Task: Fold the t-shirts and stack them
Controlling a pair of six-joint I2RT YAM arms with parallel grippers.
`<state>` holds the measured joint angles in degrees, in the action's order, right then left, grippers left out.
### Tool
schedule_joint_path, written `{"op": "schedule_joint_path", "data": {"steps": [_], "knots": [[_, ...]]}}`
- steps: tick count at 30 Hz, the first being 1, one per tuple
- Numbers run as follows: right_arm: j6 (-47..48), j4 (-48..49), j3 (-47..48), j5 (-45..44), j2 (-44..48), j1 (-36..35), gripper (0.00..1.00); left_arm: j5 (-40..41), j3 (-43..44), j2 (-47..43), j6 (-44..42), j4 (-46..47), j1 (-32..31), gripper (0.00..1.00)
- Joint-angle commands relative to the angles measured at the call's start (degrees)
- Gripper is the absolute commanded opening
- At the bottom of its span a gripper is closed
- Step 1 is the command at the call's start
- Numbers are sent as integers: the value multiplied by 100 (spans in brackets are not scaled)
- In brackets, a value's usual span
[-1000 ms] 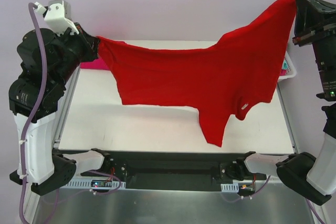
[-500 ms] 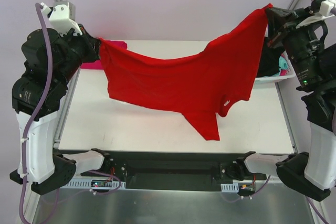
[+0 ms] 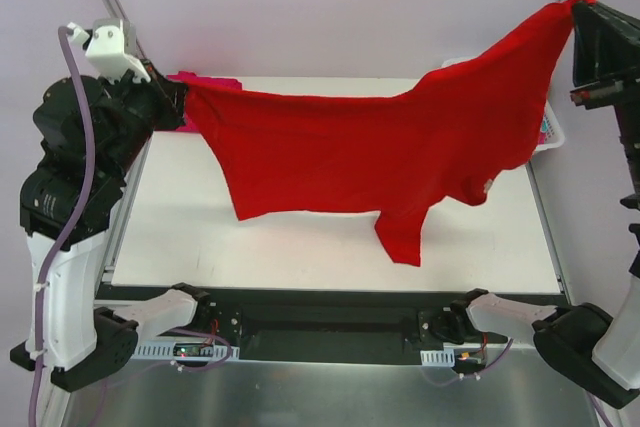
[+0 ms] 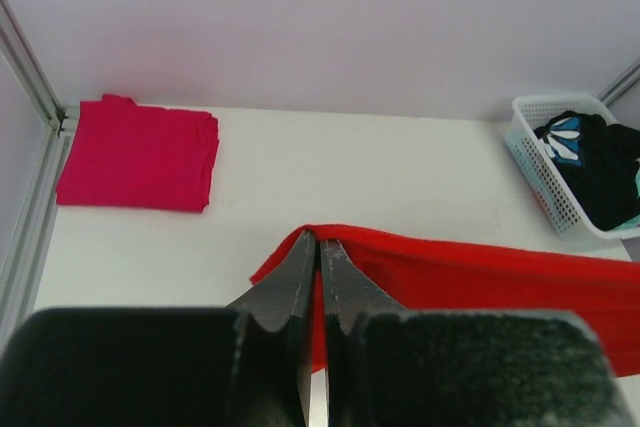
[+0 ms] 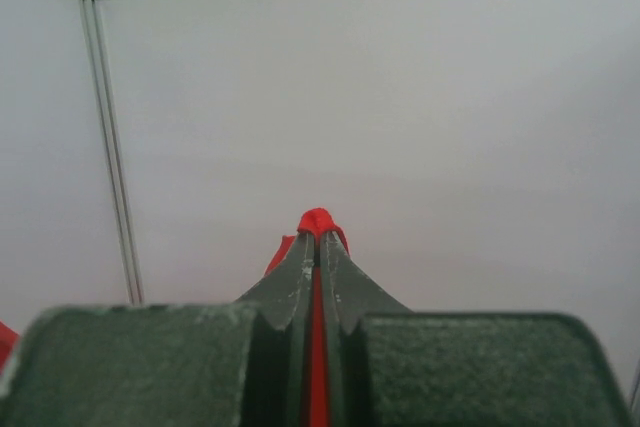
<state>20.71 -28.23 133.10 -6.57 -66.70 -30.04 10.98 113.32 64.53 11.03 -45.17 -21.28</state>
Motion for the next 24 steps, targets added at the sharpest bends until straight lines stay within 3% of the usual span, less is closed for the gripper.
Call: {"op": "schedule_joint_path", "data": {"steps": [1, 8, 16, 24], "knots": [[-111, 564, 208, 200, 25, -2, 1, 184, -861, -687, 207, 219, 36, 0], [-76, 441, 32, 208, -71, -2, 1, 290, -1032, -1250, 225, -97, 27, 0], [-67, 432, -152, 112, -36, -2, 1, 317, -311, -785, 58, -291, 27, 0], [73, 362, -74, -20, -54, -2, 1, 264, -257, -494, 137, -273, 27, 0]]}}
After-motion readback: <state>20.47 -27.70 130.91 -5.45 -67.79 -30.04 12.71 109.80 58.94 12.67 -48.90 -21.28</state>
